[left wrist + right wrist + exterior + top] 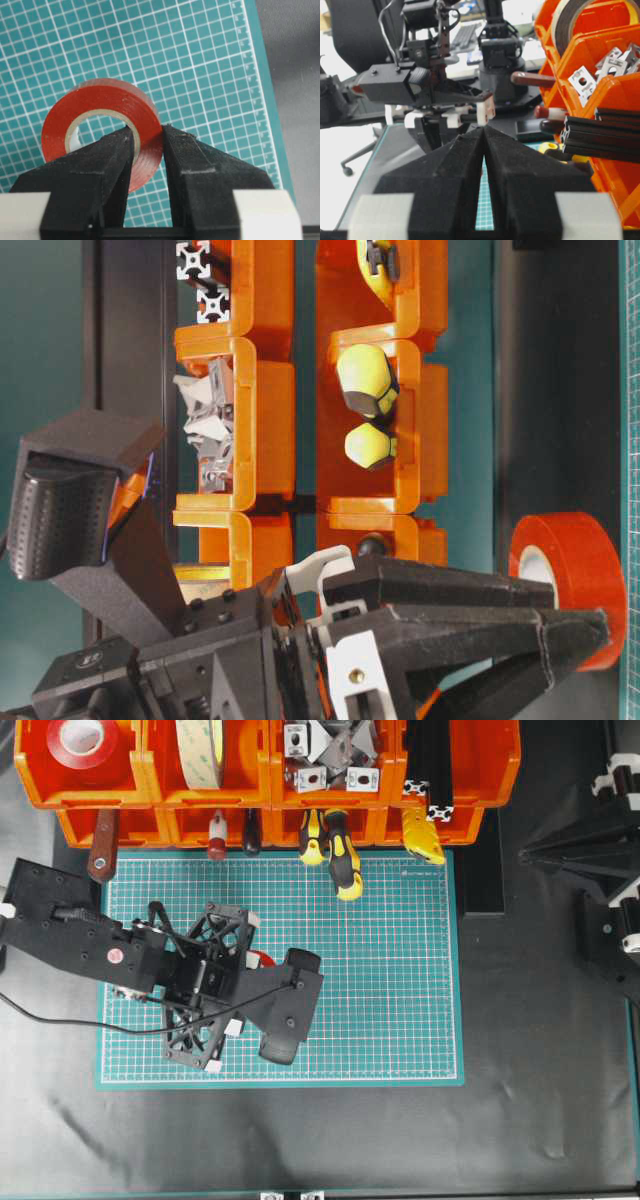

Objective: Pick vinyl tape from container rack with left arm.
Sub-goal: 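Lower the red tape roll onto the mat center and release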

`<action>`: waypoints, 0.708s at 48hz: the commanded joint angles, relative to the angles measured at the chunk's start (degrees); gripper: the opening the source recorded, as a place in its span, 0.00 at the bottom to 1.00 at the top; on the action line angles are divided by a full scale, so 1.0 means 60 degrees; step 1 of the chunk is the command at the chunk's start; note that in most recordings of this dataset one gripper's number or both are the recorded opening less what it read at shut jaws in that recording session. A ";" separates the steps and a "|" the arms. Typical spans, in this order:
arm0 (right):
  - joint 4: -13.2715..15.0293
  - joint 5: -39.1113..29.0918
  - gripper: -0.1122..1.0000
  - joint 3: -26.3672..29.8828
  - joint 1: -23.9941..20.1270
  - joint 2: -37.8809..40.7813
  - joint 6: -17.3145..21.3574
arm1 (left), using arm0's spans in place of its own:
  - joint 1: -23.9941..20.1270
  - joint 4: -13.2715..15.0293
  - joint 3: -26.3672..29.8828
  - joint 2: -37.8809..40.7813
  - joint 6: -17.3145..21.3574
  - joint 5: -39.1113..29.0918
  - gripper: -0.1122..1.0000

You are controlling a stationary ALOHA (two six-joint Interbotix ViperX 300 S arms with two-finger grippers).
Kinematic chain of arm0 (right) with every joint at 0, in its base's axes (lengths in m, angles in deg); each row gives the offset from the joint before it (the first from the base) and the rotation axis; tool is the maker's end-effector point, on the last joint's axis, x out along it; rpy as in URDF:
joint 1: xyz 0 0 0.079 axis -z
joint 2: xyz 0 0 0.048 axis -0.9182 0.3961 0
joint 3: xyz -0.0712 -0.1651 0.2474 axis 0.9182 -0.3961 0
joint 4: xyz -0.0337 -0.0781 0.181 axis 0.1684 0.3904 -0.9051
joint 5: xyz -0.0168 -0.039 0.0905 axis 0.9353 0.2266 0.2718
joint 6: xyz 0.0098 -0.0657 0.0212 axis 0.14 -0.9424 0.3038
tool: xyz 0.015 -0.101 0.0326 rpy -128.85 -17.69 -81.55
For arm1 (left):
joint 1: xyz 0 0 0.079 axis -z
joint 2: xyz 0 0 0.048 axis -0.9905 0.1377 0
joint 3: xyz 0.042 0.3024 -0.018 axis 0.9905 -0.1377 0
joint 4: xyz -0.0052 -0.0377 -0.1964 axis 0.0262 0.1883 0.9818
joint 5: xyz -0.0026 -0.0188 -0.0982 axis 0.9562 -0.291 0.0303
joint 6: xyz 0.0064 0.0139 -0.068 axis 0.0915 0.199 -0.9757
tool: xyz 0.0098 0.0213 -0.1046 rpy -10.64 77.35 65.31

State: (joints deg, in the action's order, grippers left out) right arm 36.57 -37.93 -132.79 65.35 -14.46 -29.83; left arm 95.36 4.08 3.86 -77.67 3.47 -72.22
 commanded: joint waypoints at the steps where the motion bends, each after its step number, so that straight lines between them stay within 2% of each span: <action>1: -0.0015 0.0059 0.11 0.0308 -0.0044 0.0059 0.0000 | -0.0103 -0.0015 0.0103 -0.0176 0.0000 0.0161 0.27; 4: -0.0015 0.0059 0.11 0.0308 -0.0059 0.0059 0.0000 | -0.0132 -0.0015 0.0103 -0.0176 0.0000 0.0205 0.35; 12: -0.0015 0.0059 0.11 0.0308 -0.0088 0.0059 0.0000 | -0.0190 -0.0029 0.0117 -0.0176 0.0000 0.0234 0.78; 16: -0.0015 0.0059 0.11 0.0308 -0.0103 0.0059 0.0000 | -0.0220 -0.0015 0.0132 -0.0205 -0.0015 0.0234 0.90; 23: -0.0015 0.0015 0.11 0.0308 -0.0103 0.0059 0.0000 | -0.0220 -0.0029 0.0146 -0.0308 -0.0190 0.0249 0.89; 34: -0.0015 0.0029 0.11 0.0308 -0.0103 0.0044 0.0000 | -0.0146 0.0029 -0.0132 -0.1509 -0.0513 0.0527 0.89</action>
State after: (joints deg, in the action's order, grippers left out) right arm 36.57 -38.02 -132.79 64.91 -14.46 -29.83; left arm 94.21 4.17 2.98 -81.80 1.01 -70.12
